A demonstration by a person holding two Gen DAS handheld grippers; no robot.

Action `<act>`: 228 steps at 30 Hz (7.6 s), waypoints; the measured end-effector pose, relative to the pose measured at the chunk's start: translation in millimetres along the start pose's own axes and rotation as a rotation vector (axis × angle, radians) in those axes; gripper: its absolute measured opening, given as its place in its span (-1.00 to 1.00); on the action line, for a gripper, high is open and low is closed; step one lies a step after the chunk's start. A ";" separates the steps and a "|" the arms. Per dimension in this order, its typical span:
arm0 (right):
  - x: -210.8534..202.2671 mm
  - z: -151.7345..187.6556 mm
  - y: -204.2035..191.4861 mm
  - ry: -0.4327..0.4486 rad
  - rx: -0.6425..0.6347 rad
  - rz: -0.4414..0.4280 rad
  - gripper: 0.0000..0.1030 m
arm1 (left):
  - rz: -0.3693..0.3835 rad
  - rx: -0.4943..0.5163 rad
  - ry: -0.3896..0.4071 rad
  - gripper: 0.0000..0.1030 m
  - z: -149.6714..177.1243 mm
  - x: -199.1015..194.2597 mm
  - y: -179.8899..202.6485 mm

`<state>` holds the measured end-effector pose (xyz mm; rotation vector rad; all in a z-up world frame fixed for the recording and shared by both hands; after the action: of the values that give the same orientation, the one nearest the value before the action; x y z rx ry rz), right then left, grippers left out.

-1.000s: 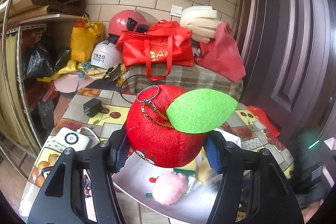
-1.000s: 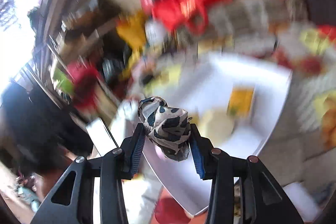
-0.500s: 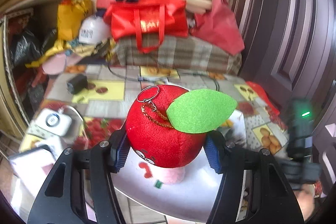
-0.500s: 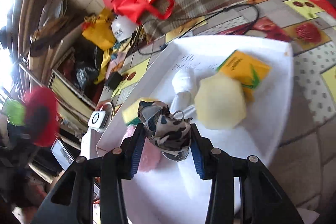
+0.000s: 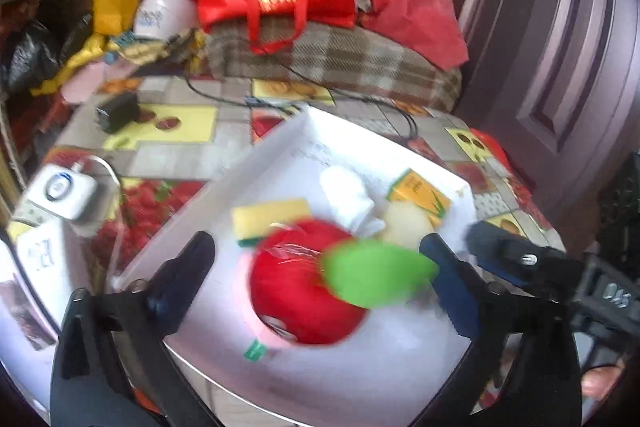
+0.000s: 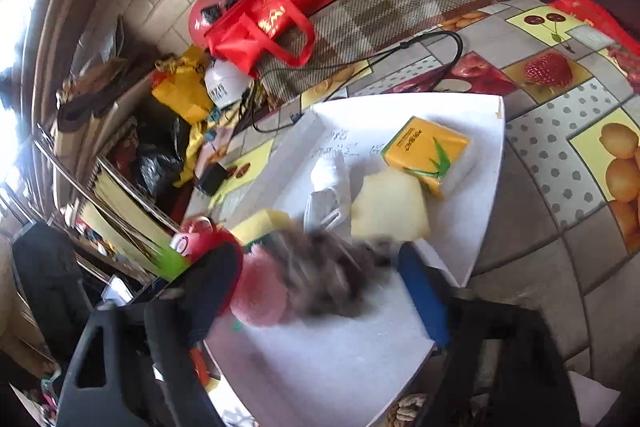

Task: Organize soft objects
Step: 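Carry apple and cloth over the white box and open both tools, then grasp pink-white packet with left tool while right tool grasps blue rope toy, then lift packet and rope toy and carry both toward the white box, then lower packet and rope toy into the box and open both tools, then grasp white foam strip with left tool while right tool grasps braided rope knot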

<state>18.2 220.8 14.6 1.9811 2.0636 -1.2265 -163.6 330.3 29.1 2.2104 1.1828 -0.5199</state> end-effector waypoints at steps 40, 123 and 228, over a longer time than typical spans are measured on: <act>-183.8 39.0 141.8 0.303 0.066 0.228 1.00 | 0.421 0.590 -0.241 0.99 121.7 -7.5 183.0; -208.2 38.5 16.1 0.359 -0.324 0.043 -0.52 | 0.208 0.308 0.209 -0.49 49.0 -74.3 120.4; -89.1 12.0 5.9 0.208 -0.257 0.131 1.00 | 0.113 0.032 0.357 0.99 -39.6 -71.1 24.7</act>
<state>34.4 139.5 49.7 2.1540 2.0160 -0.7175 -178.0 300.8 107.5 2.4494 1.2188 -0.0991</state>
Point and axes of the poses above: each gripper's, at about its wrist camera, not at the fingertips, and x roughly the way its jaws point, y to its right, z to its underside, the point moved 1 cm from there along x, roughly the way its jaws point, and after that the axes turned 5 degrees about -x, right-handed, at the moved point
